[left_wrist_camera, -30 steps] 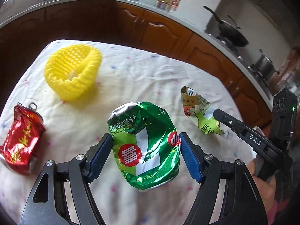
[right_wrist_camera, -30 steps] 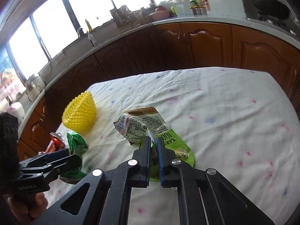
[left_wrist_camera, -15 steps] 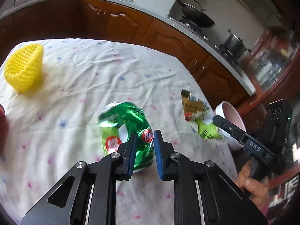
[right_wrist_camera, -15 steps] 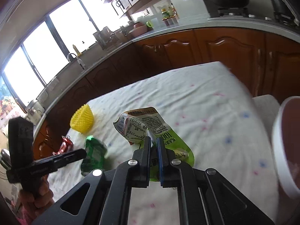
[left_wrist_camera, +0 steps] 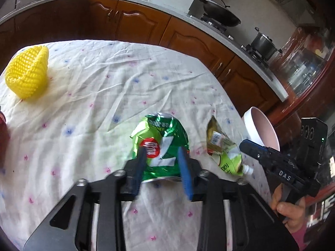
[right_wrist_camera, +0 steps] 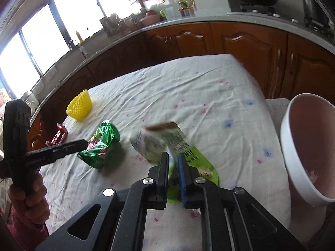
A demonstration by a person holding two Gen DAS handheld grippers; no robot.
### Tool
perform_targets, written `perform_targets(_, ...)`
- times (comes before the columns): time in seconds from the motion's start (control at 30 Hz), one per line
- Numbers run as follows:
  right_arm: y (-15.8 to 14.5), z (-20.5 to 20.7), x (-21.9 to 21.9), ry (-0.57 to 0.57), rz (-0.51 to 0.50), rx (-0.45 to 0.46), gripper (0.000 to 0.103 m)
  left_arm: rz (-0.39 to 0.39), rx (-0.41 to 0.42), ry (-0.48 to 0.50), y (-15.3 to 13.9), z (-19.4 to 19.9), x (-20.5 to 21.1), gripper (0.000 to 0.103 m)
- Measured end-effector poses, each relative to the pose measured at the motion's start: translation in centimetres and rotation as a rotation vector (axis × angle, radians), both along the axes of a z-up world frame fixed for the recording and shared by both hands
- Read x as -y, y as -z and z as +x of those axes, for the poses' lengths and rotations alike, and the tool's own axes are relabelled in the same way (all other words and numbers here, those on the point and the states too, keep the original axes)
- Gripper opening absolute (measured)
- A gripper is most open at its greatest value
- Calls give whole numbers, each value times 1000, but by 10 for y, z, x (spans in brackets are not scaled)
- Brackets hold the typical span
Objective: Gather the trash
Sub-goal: 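Carry the green can and pouch over the pink bin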
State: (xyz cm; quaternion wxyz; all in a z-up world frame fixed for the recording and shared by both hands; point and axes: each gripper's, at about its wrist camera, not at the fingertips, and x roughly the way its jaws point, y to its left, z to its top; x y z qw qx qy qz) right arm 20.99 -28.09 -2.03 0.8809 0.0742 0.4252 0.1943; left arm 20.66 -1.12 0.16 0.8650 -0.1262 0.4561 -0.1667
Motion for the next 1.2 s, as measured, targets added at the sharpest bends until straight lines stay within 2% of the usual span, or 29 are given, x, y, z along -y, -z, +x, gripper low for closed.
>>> perform_targets(0.03, -1, 1, -2, -16, 1, 2, 30, 4, 3, -4, -1, 0, -2, 38)
perform_targets(0.07, -3, 2, -4, -32, -9, 8, 36, 4, 4, -6, -2, 1, -3, 39)
perform_targets(0.1, -5, 3, -7, -48, -22, 12, 38, 1, 3, -4, -2, 2, -4, 41)
perform_targets(0.17, -6, 6, -13, -76, -54, 14, 38, 17, 0, -7, 1, 6, -4, 51)
perform_targets(0.23, -3, 11, -19, -99, -82, 9, 38, 38, -16, -13, 7, 14, -3, 52)
perform_targets(0.33, 4, 20, -29, -136, -144, -9, 38, 24, -67, 21, 17, 27, -1, 59)
perform_targets(0.4, 11, 24, -37, -173, -176, -26, 38, 40, -80, 35, 22, 33, 3, 59)
perform_targets(0.5, 18, 28, -41, -195, -188, -38, 32, 54, -100, 60, 32, 40, 9, 59)
perform_targets(0.53, 18, 28, -40, -194, -183, -38, 29, 48, -111, 72, 35, 41, 10, 58)
perform_targets(0.6, 17, 25, -39, -184, -200, -29, 14, 19, -114, 92, 38, 39, 13, 48)
perform_targets(0.63, 15, 23, -38, -181, -193, -26, 10, 5, -111, 104, 37, 39, 14, 37)
perform_targets(0.77, 10, 13, -28, -141, -174, 5, 8, 35, -69, 111, 27, 31, 21, 30)
perform_targets(1.03, -14, -12, 22, 22, 7, 74, 8, 16, -7, 105, -1, 13, 29, 29)
perform_targets(1.2, -19, -26, 49, 98, 82, 85, 8, 4, 33, 160, -18, -2, 54, 28)
